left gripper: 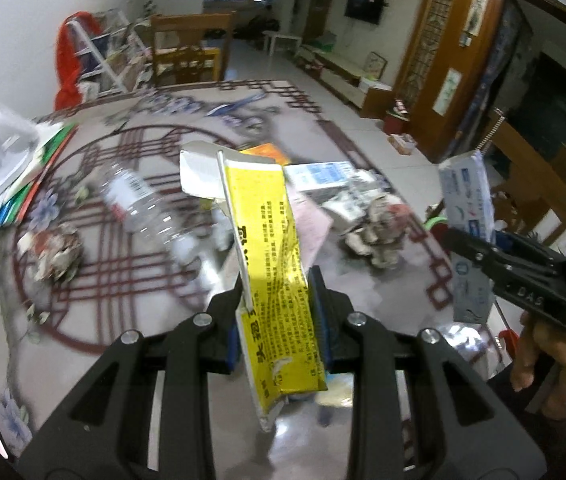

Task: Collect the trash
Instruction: 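Carry the yellow carton with the left gripper while the right gripper carries the toothpaste box into the red bin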

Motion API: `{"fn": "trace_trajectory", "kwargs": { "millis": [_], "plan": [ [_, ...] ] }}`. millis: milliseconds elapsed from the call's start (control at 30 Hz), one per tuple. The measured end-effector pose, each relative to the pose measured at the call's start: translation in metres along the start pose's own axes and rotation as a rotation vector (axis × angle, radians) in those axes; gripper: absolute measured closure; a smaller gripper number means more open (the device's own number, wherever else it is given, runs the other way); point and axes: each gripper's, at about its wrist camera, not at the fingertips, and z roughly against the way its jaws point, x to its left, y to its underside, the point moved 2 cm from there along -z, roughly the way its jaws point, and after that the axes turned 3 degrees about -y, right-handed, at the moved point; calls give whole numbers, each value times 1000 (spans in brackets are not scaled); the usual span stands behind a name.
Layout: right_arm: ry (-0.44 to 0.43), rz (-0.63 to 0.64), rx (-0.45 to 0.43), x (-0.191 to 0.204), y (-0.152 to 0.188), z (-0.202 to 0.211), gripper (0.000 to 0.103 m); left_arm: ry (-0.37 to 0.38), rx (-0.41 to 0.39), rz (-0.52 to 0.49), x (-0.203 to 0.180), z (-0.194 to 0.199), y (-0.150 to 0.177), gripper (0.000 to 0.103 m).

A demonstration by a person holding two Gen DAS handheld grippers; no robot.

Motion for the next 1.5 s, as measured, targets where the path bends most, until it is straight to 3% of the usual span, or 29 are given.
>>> {"fn": "trace_trajectory", "kwargs": {
  "millis": [300, 900, 1200, 1500],
  "plan": [
    [78, -39, -34, -51, -12, 33, 53, 124, -8, -103, -72, -18, -24, 75],
    [241, -213, -78, -190, -18, 89, 53, 390, 22, -260, -231, -69, -64, 75],
    [262, -369, -68, -253, -1, 94, 53, 523, 87, -272, -276, -105, -64, 75],
    [268, -411, -74, -260, -5, 95, 53, 572, 147, -277, -302, -127, -59, 74]
  ]
}}
